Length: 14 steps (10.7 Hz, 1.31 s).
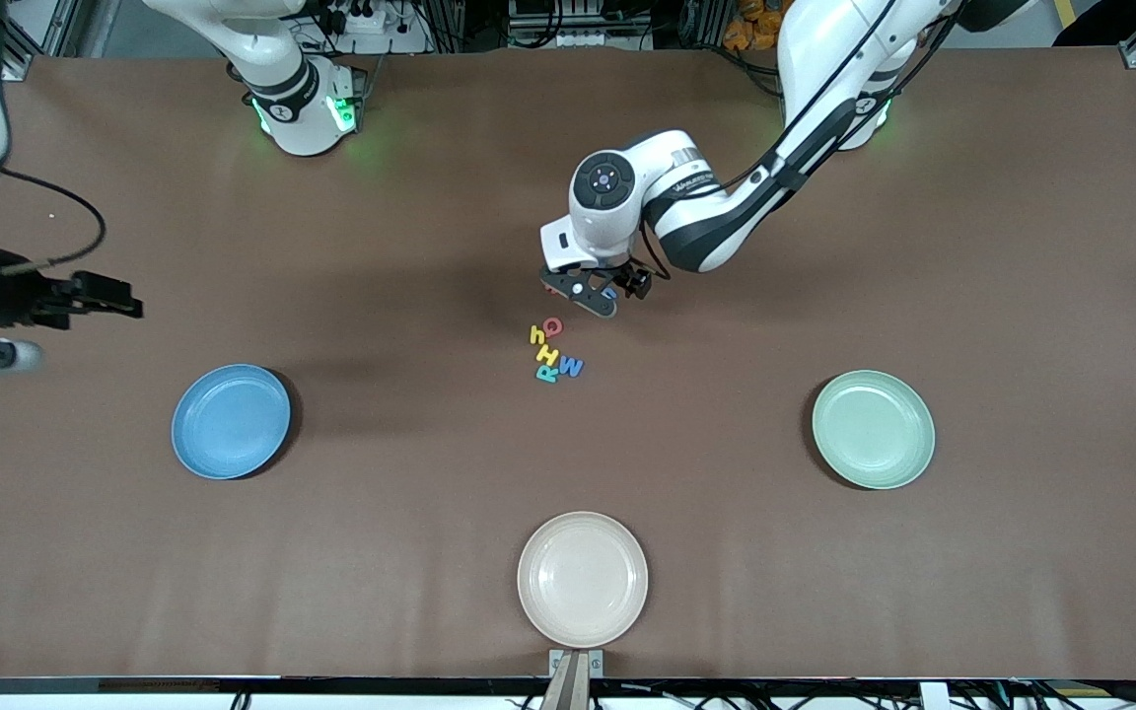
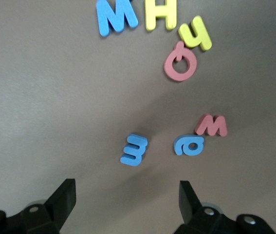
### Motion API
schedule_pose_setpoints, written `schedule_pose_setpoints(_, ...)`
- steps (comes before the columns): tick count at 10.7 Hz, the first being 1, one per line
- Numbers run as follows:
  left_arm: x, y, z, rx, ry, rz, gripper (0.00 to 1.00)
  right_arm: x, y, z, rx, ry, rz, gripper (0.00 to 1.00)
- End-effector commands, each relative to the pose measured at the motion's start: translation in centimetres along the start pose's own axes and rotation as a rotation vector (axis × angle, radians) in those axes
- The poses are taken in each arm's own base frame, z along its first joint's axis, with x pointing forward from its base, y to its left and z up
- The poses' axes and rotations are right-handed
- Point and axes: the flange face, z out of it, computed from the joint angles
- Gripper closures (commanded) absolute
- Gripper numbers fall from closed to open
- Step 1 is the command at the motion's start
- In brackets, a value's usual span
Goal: Sort uppercase to blue plate, lowercase to green plate
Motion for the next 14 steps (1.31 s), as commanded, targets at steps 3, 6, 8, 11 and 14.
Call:
schedule_pose_setpoints(3, -0.2, 0.5, 3.3, 0.03, 0.035, 0.01, 0.05, 3.3, -2.8, 4.2, 0.01, -0.028, -0.054, 0.0)
schedule_pose_setpoints(6, -1.2, 1.0, 5.1, 0.047, 0.069, 0.064, 0.09, 4.8, -4.2, 6.6, 0.006, -0.043, -0.075, 0.0)
schedule_pose_setpoints(8, -1.6, 0.9, 5.9, 0.045, 0.079, 0.073, 0.09, 5.5, -5.7, 7.9, 0.001, -0.05, -0.089, 0.0)
schedule_pose_setpoints(11, -1.7, 1.2, 6.4, 0.047, 0.09, 0.098, 0.14, 6.1, -7.1, 8.9, 0.0, -0.039, -0.109, 0.0)
schedule_pose_setpoints(14, -1.7, 1.0, 6.7, 0.061, 0.098, 0.114, 0.25, 7.1, -8.7, 10.5, 0.019, -0.034, -0.124, 0.0)
